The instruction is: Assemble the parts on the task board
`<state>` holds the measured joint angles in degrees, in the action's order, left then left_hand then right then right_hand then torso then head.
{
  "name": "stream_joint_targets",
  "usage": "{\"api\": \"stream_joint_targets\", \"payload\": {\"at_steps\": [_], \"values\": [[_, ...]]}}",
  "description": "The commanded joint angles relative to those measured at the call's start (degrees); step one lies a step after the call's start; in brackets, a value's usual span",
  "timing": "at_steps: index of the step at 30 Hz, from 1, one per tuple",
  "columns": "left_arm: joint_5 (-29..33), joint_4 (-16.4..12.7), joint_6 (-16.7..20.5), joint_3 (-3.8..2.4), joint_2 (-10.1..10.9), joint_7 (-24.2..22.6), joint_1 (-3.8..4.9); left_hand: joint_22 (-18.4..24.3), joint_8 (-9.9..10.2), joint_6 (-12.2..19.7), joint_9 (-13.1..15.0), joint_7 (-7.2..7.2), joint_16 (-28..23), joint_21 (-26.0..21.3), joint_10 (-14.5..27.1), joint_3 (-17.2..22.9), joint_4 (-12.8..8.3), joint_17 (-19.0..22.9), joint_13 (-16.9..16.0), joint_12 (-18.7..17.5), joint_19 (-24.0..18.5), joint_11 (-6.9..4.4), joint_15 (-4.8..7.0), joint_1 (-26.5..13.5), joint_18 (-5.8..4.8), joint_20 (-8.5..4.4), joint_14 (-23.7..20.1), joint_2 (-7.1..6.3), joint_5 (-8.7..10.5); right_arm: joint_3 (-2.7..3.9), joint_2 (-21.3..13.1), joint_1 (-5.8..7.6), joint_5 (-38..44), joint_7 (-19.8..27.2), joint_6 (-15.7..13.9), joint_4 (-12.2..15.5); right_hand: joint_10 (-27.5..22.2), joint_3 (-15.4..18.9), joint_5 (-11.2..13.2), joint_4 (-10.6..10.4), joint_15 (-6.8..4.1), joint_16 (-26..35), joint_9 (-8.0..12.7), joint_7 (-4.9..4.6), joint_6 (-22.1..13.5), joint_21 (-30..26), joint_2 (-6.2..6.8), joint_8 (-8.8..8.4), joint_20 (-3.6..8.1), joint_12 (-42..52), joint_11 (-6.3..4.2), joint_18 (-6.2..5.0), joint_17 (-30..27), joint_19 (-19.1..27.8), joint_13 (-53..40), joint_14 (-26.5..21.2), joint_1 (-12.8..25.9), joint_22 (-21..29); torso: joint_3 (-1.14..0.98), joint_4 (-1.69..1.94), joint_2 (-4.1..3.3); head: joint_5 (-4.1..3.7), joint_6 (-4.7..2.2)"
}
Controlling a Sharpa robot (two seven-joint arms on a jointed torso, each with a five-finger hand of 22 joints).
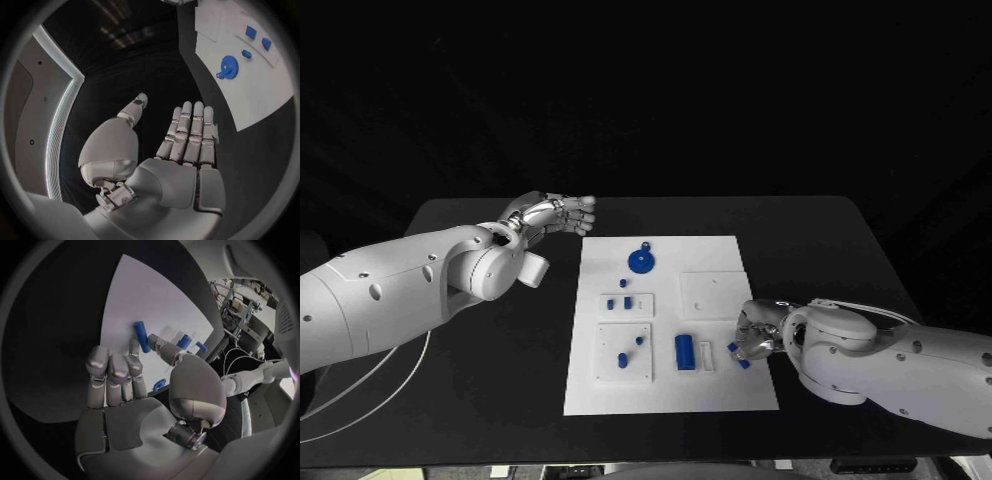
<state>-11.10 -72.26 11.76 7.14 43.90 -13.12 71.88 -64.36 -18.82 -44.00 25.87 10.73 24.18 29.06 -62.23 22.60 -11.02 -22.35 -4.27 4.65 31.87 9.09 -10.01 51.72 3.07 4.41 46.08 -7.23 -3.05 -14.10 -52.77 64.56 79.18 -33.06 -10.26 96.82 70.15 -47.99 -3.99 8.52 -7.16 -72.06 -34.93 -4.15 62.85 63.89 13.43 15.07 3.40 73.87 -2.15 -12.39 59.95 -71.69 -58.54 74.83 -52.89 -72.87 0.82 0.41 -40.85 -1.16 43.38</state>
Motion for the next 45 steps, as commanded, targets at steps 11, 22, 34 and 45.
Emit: {"api": "stream_joint_targets", "payload": {"at_steps": [11,22,34,45], "values": [[-0.19,-0.21,-0.71,-0.04,-0.06,-0.36,0.04,-0.13,-0.2,-0.3,-0.08,0.12,0.24,-0.03,-0.53,-0.29,-0.3,-0.1,0.07,0.04,0.2,0.04,0.12,0.14,0.96,-0.15,0.42,0.7,0.16,0.06,0.16,1.19,-16.46,2.2,-5.53,1.06,0.35,0.55,0.83,-1.64,-0.59,0.31,-0.19,-0.01,0.41,0.13,0.29,0.27,0.26,-0.23,0.03,-2.61,0.12,-0.4,-0.34,0.06,2.31,0.17,0.04,0.03,-0.03,-0.09,-0.1],[-0.36,-0.39,-1.04,-0.04,-0.1,-0.41,0.05,-0.17,-0.2,-0.3,-0.1,0.12,0.23,-0.07,-0.52,-0.29,-0.47,-0.11,0.09,-0.01,0.19,0.05,0.11,0.29,0.91,-0.16,0.37,0.79,0.15,0.03,1.95,1.19,-21.71,0.85,-4.42,0.33,0.16,0.62,0.71,-1.89,-0.7,0.38,-0.06,0.01,0.41,0.11,0.43,0.18,0.44,-0.38,0.0,-2.61,0.17,-0.37,-0.35,0.03,2.75,0.21,0.09,-0.01,0.02,-0.08,0.05],[-0.39,-0.43,-1.03,-0.04,-0.03,-0.41,0.06,-0.19,-0.19,-0.29,-0.11,0.12,0.22,-0.1,-0.52,-0.32,-0.53,-0.12,0.1,-0.03,0.19,0.06,0.1,0.31,0.87,-0.16,0.35,0.8,0.15,0.02,3.38,1.18,-22.09,0.69,-4.25,-0.48,0.13,0.62,0.59,-1.88,-0.73,0.41,-0.03,0.04,0.48,0.1,0.29,0.19,0.53,-0.39,-0.04,-2.61,0.2,-0.33,-0.48,0.01,2.83,0.23,0.06,0.07,-0.01,0.13,0.05],[-0.4,-0.46,-1.07,-0.04,0.02,-0.38,0.06,-0.22,-0.18,-0.26,-0.14,0.13,0.22,-0.13,-0.51,-0.36,-0.59,-0.13,0.11,-0.06,0.21,0.07,0.1,0.31,0.84,-0.16,0.35,0.82,0.15,-0.03,4.16,1.08,-21.75,0.49,-2.47,-1.09,-0.1,0.73,0.56,-1.66,-0.78,0.46,0.02,0.06,0.46,0.09,0.22,0.15,0.61,-0.54,-0.06,-2.61,0.24,-0.26,-0.4,-0.03,2.87,0.23,0.0,0.02,-0.03,0.34,0.16]]}}
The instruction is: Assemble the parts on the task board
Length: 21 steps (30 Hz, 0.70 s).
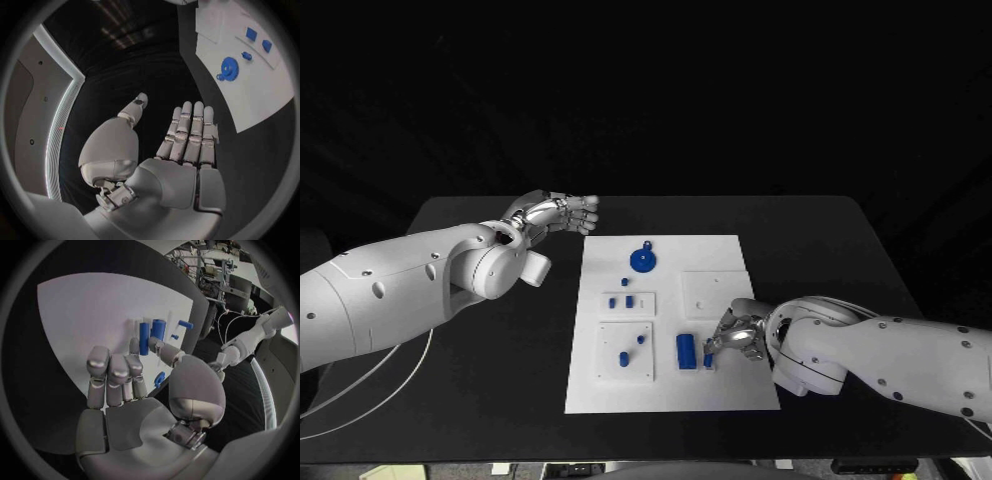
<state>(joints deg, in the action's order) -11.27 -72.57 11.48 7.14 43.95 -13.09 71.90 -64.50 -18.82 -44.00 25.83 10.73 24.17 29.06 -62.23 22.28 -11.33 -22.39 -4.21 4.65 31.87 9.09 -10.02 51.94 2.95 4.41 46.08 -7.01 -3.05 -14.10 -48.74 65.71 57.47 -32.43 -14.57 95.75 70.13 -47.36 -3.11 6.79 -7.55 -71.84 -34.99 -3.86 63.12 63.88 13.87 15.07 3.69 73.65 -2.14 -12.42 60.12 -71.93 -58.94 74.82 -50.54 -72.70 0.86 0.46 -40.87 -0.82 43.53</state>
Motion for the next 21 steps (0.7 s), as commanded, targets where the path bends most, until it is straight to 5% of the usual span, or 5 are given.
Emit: {"api": "stream_joint_targets", "payload": {"at_steps": [1,21], "values": [[-0.23,-0.14,-0.8,-0.04,-0.04,-0.41,0.04,-0.08,-0.18,-0.26,-0.1,0.13,0.23,-0.13,-0.52,-0.05,-0.27,-0.09,0.06,-0.06,0.21,0.07,0.11,0.08,0.95,-0.17,0.35,0.59,0.15,-0.03,0.14,-0.08,-0.04,-0.14,1.86,-0.02,-0.08,0.11,-0.33,0.11,-0.4,0.25,0.09,-0.23,0.19,0.1,-0.23,0.14,0.34,-0.31,-0.07,-2.58,0.08,-0.01,-0.05,-0.02,0.52,0.07,-0.04,-0.03,0.0,0.0,0.01],[-0.3,-0.16,-0.85,-0.04,-0.01,-0.36,0.04,-0.12,-0.18,-0.26,-0.13,0.14,0.23,-0.18,-0.52,-0.09,-0.35,-0.11,0.07,-0.1,0.23,0.08,0.11,0.08,0.91,-0.19,0.35,0.62,0.15,-0.07,0.52,-0.17,1.6,-0.32,3.15,-0.39,-0.14,0.33,-0.49,0.71,-0.43,0.32,0.17,-0.22,0.19,0.12,-0.56,0.1,0.47,-0.3,-0.09,-2.58,0.18,0.11,-0.36,-0.06,0.46,0.07,-0.05,0.01,-0.01,0.07,0.19]]}}
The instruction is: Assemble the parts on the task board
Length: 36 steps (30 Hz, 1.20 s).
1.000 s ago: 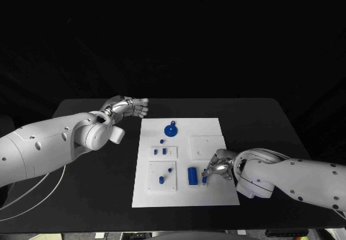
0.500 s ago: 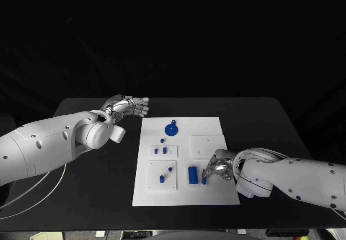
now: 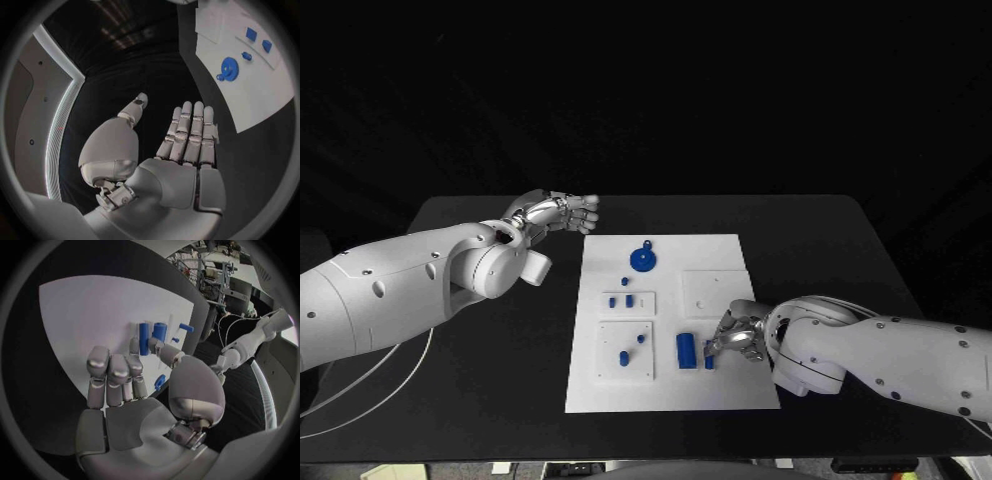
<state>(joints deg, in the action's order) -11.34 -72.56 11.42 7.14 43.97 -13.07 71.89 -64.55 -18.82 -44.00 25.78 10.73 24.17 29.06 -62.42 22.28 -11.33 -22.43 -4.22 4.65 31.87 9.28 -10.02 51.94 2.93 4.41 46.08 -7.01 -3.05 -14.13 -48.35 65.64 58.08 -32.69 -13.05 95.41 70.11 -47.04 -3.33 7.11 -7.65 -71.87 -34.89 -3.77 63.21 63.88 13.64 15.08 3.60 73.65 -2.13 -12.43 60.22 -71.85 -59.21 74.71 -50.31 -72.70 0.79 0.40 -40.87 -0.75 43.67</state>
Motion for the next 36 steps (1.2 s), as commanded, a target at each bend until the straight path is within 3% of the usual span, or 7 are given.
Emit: {"api": "stream_joint_targets", "payload": {"at_steps": [1,22,36], "values": [[-0.23,-0.16,-0.81,-0.04,0.0,-0.38,0.04,-0.07,-0.18,-0.26,-0.08,0.14,0.23,-0.18,-0.34,-0.09,-0.35,-0.07,0.07,-0.1,0.23,-0.11,0.11,0.08,0.94,-0.19,0.35,0.62,0.15,-0.04,0.18,-0.1,1.01,-0.07,1.73,-0.09,-0.1,0.02,-0.28,0.41,-0.34,0.34,0.08,-0.31,0.1,0.12,-0.34,0.1,0.56,-0.29,-0.1,-2.57,0.07,0.02,-0.12,0.06,0.23,0.07,0.03,0.06,-0.01,0.01,0.07],[-0.27,-0.26,-0.79,-0.04,0.13,-0.29,0.05,-0.11,-0.18,-0.27,-0.1,0.14,0.24,-0.24,-0.36,-0.13,-0.4,-0.09,0.08,-0.13,0.26,-0.11,0.12,0.06,0.91,-0.21,0.34,0.63,0.15,-0.07,0.57,-0.27,3.83,-0.37,1.84,-1.05,-0.14,0.24,-0.36,0.78,-0.34,0.4,0.15,-0.32,0.11,0.13,-0.51,0.06,0.61,-0.32,-0.09,-2.57,0.15,0.09,-0.32,0.05,0.39,0.09,0.03,0.03,0.0,0.27,0.21],[-0.29,-0.21,-0.77,-0.04,0.13,-0.27,0.05,-0.13,-0.18,-0.27,-0.12,0.14,0.24,-0.28,-0.38,-0.15,-0.42,-0.1,0.08,-0.15,0.28,-0.11,0.12,0.03,0.89,-0.22,0.33,0.64,0.15,-0.07,0.94,-0.45,3.66,0.1,2.3,-0.95,-0.44,0.52,0.09,0.49,-0.33,0.55,0.3,-0.37,0.03,0.07,0.47,-0.05,0.63,-0.61,-0.05,-2.57,0.22,0.14,-0.23,0.03,1.08,0.18,0.04,0.01,0.01,0.43,0.31]]}}
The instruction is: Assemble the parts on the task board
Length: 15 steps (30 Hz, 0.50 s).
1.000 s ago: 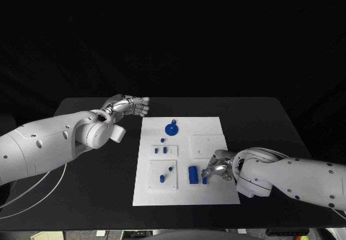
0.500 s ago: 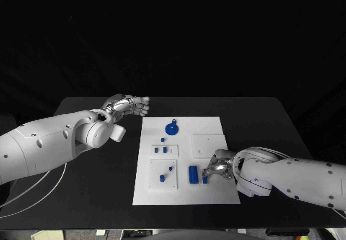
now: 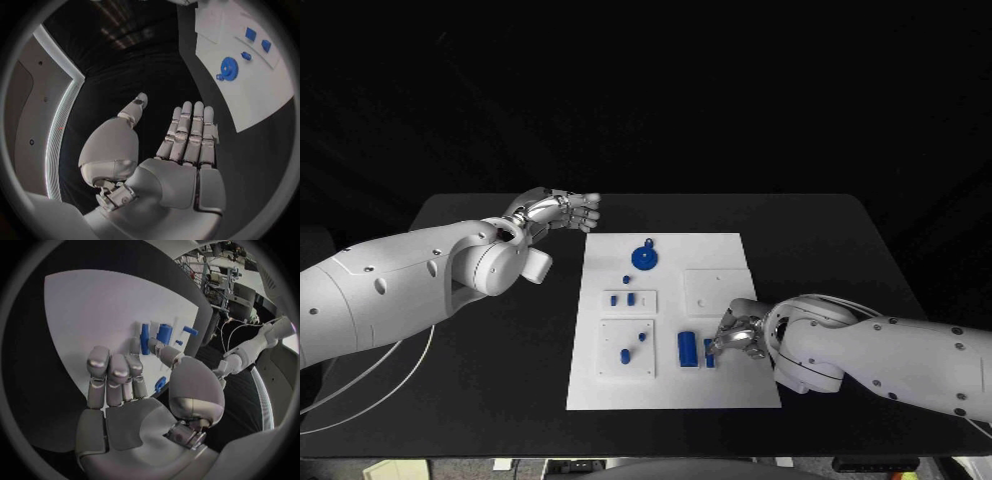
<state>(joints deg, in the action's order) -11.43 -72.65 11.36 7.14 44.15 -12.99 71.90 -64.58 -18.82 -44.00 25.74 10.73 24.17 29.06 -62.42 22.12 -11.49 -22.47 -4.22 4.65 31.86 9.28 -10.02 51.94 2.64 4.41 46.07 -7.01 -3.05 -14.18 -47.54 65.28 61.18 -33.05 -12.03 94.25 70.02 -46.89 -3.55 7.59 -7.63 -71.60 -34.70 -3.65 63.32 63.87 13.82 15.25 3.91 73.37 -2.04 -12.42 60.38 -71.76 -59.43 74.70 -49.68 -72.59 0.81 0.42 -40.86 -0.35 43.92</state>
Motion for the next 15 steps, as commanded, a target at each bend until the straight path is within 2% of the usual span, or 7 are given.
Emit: {"api": "stream_joint_targets", "payload": {"at_steps": [1,7,12,15], "values": [[-0.21,-0.13,-0.72,-0.04,-0.04,-0.35,0.05,-0.1,-0.19,-0.27,-0.08,0.14,0.24,-0.28,-0.37,0.01,-0.27,-0.07,0.09,-0.15,0.28,-0.11,0.12,0.04,1.17,-0.22,0.34,0.65,0.15,-0.02,0.13,-0.09,0.54,0.45,1.32,0.22,-0.36,0.4,0.31,-0.04,-0.34,0.31,0.12,-0.48,-0.07,0.07,0.48,-0.23,0.32,-0.35,-0.14,-2.58,0.07,0.05,-0.04,0.04,0.53,0.09,0.02,-0.01,-0.01,0.05,0.04],[-0.22,-0.12,-0.71,-0.04,0.01,-0.33,0.05,-0.11,-0.19,-0.27,-0.09,0.14,0.24,-0.3,-0.38,0.0,-0.28,-0.07,0.09,-0.16,0.29,-0.11,0.12,0.03,1.17,-0.22,0.34,0.66,0.15,-0.02,0.14,-0.13,0.49,0.46,1.38,0.25,-0.36,0.44,0.31,-0.13,-0.34,0.35,0.14,-0.48,-0.07,0.06,0.7,-0.24,0.33,-0.38,-0.14,-2.58,0.09,0.05,-0.09,0.05,0.62,0.11,0.04,0.01,0.01,0.01,0.22],[-0.28,-0.13,-0.73,-0.04,0.02,-0.35,0.05,-0.12,-0.19,-0.27,-0.09,0.14,0.24,-0.31,-0.38,0.0,-0.28,-0.07,0.09,-0.16,0.29,-0.11,0.12,0.02,1.16,-0.22,0.34,0.66,0.15,-0.02,0.06,-0.15,0.49,0.52,1.44,0.2,-0.41,0.21,0.29,0.02,-0.37,0.41,0.17,-0.45,0.0,0.05,0.03,-0.21,0.41,-0.49,-0.17,-2.58,0.13,0.04,-0.08,0.07,0.2,0.16,0.03,0.01,0.01,-0.01,0.21],[-0.3,-0.08,-0.69,-0.04,0.01,-0.35,0.05,-0.12,-0.19,-0.27,-0.09,0.14,0.23,-0.32,-0.39,-0.01,-0.29,-0.08,0.09,-0.17,0.3,-0.11,0.13,0.02,1.16,-0.22,0.33,0.67,0.15,-0.02,-0.16,-0.15,0.59,1.2,0.75,0.28,-0.55,0.52,0.24,-0.1,-0.35,0.48,0.23,-0.48,-0.05,0.03,0.92,-0.26,0.37,-0.67,-0.13,-2.58,0.17,0.1,-0.01,0.07,0.64,0.19,0.04,0.02,0.0,0.0,0.12]]}}
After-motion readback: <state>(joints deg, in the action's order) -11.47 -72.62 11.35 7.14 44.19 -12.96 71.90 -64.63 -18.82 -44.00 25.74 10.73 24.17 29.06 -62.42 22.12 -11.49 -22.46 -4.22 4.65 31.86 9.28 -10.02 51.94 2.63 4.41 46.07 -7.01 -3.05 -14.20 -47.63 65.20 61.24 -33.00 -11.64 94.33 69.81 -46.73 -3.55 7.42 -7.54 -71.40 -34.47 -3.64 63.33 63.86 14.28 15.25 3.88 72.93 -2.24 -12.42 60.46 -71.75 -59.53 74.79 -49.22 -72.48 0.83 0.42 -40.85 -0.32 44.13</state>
